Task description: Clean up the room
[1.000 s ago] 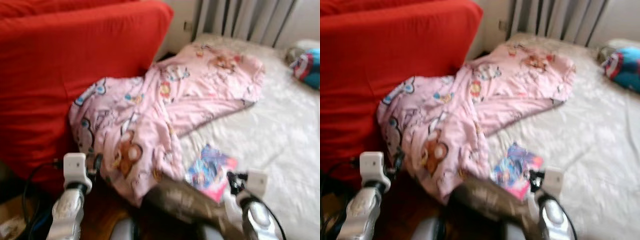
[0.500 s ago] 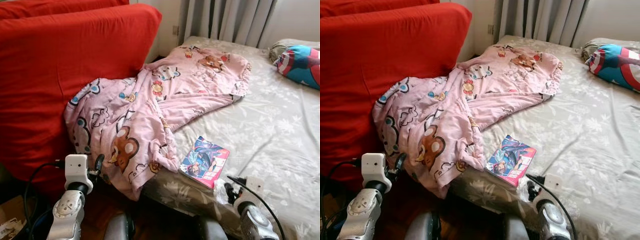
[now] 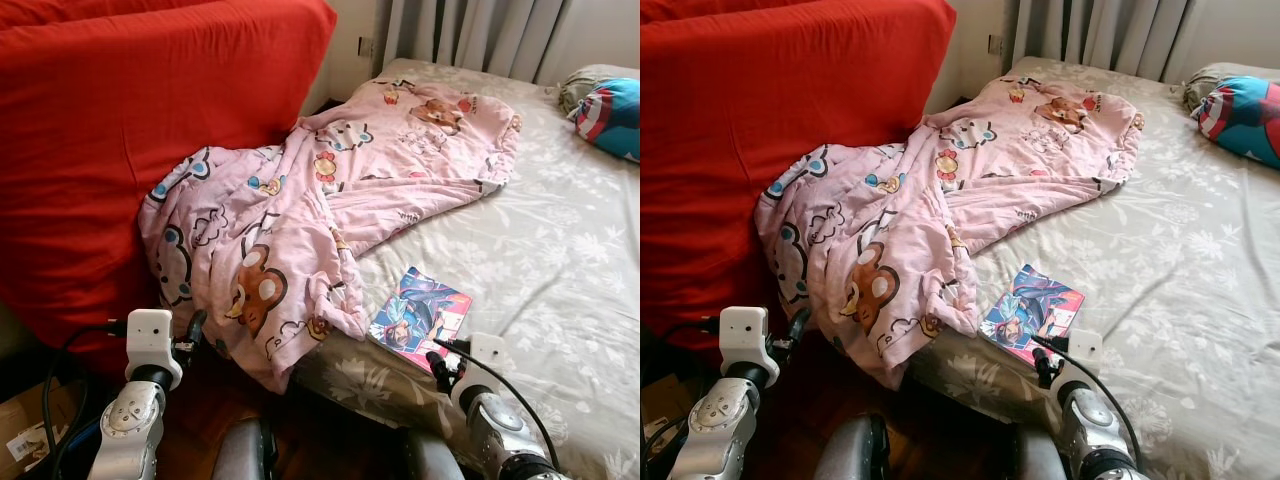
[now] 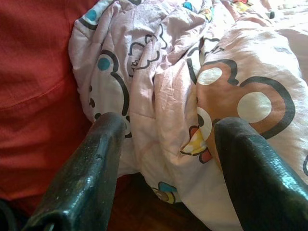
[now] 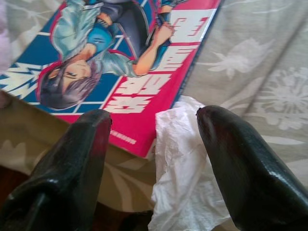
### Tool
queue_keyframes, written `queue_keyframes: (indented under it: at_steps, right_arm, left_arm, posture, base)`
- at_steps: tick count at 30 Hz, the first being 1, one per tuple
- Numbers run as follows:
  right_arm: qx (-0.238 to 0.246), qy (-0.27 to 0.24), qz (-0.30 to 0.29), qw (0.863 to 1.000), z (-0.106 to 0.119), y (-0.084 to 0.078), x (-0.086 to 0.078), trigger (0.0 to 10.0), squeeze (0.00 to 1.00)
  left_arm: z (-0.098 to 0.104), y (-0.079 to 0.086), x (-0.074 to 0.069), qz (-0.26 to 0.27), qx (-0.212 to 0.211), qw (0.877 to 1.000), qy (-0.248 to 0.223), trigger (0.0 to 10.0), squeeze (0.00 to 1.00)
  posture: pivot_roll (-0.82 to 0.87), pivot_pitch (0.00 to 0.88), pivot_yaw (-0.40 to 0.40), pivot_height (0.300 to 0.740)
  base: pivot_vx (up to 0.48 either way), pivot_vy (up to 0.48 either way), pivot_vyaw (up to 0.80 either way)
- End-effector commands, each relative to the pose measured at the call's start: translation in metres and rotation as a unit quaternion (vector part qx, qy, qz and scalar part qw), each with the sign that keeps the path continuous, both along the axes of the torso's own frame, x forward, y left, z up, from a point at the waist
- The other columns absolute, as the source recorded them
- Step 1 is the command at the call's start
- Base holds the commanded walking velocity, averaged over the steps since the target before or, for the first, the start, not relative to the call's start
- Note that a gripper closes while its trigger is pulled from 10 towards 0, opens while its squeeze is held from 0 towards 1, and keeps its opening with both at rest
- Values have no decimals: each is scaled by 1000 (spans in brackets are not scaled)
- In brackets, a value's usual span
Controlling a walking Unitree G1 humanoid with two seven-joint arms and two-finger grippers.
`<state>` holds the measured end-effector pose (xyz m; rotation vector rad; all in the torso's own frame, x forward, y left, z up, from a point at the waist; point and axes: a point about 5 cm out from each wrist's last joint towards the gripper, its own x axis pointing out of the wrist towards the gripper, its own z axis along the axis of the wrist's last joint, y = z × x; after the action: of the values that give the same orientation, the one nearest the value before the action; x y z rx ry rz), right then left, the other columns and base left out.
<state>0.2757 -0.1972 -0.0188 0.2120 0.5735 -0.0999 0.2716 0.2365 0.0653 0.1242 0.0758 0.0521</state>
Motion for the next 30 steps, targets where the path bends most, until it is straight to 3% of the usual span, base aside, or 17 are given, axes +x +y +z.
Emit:
queue_keyframes:
  at_steps: [1,5,18,19,20,21,22,30]
  right_arm:
    - [-1,16,-12,1000,-4,-3,-4,10000,0]
    - [0,21,-29,999,-5,-7,-5,10000,0]
    - [1,54,-11,998,-14,3,-12,10000,0]
    - [1,54,-11,998,-14,3,-12,9569,0]
    - [0,56,-12,998,-14,3,-13,4627,0]
    - [-1,58,-12,998,-14,3,-13,4627,0]
    - [-1,58,-13,998,-15,3,-13,0,0]
    - [-6,69,-12,998,-17,4,-16,0,0]
  left_arm:
    - [2,3,-2,-2,9,1000,3,10000,0]
    - [0,2,-2,-4,11,1000,7,10000,0]
    - [1,2,-1,-5,15,1000,10,10000,0]
    - [1,2,-1,-5,15,1000,10,10000,0]
    - [1,2,-1,-4,16,1000,11,10000,0]
    - [1,2,-1,-4,16,1000,11,10000,0]
    - [1,2,-1,-4,16,1000,11,10000,0]
    - [0,3,-1,-4,15,1000,14,10000,0]
  posture:
    - [46,87,0,595]
    - [44,87,4,595]
    - [50,91,6,595]
    - [50,91,6,595]
    - [48,91,6,595]
    - [48,91,7,595]
    - [48,90,6,595]
    - [48,91,5,595]
  base:
    - [0,0,0]
    - [0,0,0]
    - [0,0,0]
    - [0,0,0]
    - [0,0,0]
    - [0,0,0]
    - [0,0,0]
    - [0,0,0]
